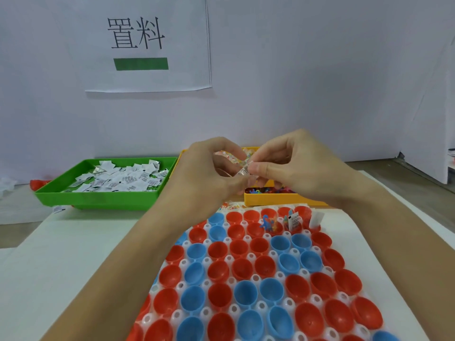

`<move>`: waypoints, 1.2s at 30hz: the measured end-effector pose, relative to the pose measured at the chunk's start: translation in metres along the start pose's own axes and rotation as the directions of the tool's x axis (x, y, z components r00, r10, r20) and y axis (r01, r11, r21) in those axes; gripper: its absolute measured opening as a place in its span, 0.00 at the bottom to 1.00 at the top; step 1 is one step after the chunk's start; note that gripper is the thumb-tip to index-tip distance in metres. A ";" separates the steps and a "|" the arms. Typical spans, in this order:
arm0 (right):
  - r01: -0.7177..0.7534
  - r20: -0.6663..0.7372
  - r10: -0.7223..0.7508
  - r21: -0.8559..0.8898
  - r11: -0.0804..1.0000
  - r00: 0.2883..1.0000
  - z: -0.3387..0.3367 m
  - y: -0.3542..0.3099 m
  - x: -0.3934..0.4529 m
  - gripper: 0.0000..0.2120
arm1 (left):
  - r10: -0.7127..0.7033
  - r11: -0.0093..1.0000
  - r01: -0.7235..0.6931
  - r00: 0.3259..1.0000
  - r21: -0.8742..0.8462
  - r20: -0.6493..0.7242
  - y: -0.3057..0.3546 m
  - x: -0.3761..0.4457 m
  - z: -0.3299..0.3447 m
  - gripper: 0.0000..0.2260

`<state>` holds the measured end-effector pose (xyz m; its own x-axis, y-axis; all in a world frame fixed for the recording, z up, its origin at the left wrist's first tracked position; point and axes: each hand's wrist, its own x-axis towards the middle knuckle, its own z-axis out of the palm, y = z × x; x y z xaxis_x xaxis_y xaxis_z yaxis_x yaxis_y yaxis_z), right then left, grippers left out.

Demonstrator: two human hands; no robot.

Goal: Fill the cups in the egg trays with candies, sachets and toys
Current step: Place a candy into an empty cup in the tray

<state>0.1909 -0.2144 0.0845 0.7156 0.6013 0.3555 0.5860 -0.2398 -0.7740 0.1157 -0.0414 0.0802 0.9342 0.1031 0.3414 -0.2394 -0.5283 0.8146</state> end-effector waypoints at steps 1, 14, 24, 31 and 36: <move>0.007 -0.024 -0.007 -0.002 1.000 1.000 0.000 0.000 0.000 0.02 | -0.005 1.000 0.005 1.000 0.000 0.002 0.000 0.000 0.000 0.11; -0.049 0.154 0.108 -0.349 0.936 0.982 -0.025 0.010 -0.003 0.07 | -0.013 0.995 0.007 0.998 0.102 0.056 -0.004 0.002 -0.012 0.08; -0.074 0.285 0.277 -0.563 0.823 0.917 -0.008 0.019 -0.003 0.13 | -0.018 0.994 0.015 1.000 0.113 0.022 -0.002 0.002 -0.025 0.05; -0.046 0.299 0.250 -0.552 0.832 0.921 -0.003 0.017 -0.002 0.13 | -0.008 0.990 0.004 1.000 0.138 0.027 0.001 0.002 -0.026 0.05; -0.074 0.291 0.294 -0.584 0.808 0.911 0.000 0.019 -0.003 0.11 | -0.002 0.991 -0.003 1.000 0.135 0.030 0.001 0.001 -0.027 0.04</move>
<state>0.1999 -0.2208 0.0693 0.7130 0.6990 -0.0560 0.6430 -0.6835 -0.3455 0.1092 -0.0189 0.0941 0.9422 0.0783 0.3258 -0.2039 -0.6375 0.7429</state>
